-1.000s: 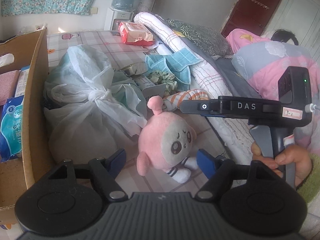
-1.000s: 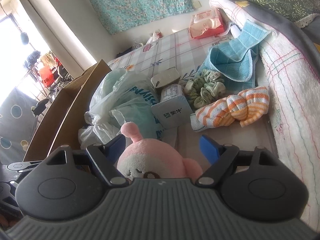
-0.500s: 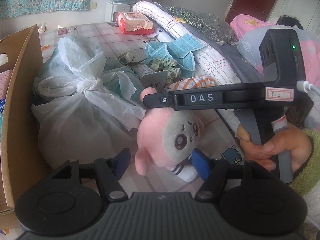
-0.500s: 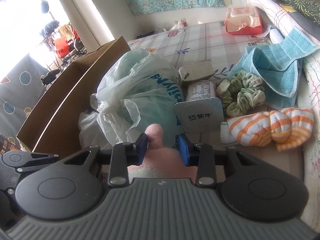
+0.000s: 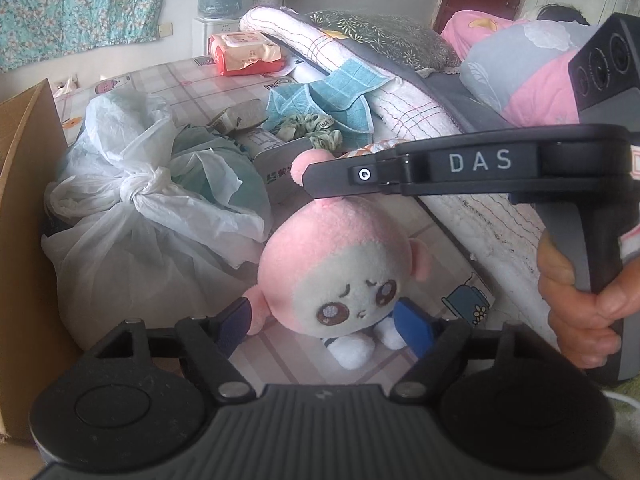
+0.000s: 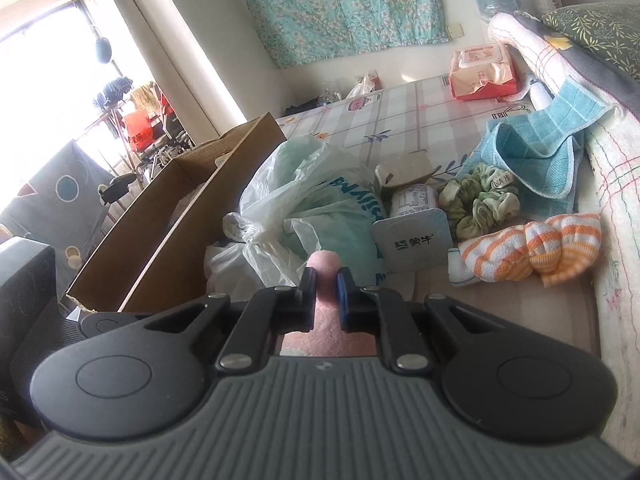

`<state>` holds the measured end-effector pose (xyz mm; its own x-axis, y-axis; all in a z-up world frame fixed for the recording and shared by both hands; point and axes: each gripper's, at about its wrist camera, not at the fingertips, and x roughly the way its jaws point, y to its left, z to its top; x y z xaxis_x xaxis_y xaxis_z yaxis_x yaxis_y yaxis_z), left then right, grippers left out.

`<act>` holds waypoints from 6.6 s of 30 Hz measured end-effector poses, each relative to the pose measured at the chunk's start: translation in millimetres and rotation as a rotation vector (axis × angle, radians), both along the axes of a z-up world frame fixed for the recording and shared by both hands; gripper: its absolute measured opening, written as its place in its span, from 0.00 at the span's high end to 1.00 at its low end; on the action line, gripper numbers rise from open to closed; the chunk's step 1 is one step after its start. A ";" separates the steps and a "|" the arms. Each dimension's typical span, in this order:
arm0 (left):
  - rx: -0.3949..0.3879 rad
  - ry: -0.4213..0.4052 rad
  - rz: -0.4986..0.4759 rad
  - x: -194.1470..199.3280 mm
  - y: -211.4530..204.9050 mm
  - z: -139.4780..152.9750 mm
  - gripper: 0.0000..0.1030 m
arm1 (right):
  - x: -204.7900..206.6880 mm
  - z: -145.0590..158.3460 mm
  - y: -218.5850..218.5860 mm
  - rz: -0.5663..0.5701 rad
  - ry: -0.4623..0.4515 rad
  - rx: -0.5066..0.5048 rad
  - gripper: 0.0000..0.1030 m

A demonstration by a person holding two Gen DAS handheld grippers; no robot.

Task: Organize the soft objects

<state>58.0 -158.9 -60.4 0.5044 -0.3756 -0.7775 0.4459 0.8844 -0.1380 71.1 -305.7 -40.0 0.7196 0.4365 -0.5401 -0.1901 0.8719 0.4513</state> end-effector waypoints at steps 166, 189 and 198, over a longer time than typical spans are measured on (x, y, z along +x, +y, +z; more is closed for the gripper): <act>-0.177 0.396 0.076 363.7 -25.6 4.5 0.42 | 209.1 -28.6 -77.5 -0.119 0.175 0.032 0.99; -0.042 0.349 -0.181 383.2 -88.8 -26.5 0.34 | 200.6 -49.9 -103.9 -0.222 0.307 0.010 0.71; 0.064 0.187 -0.309 370.7 -115.1 -24.7 0.35 | 198.8 -64.1 -104.6 -0.234 0.350 0.016 0.72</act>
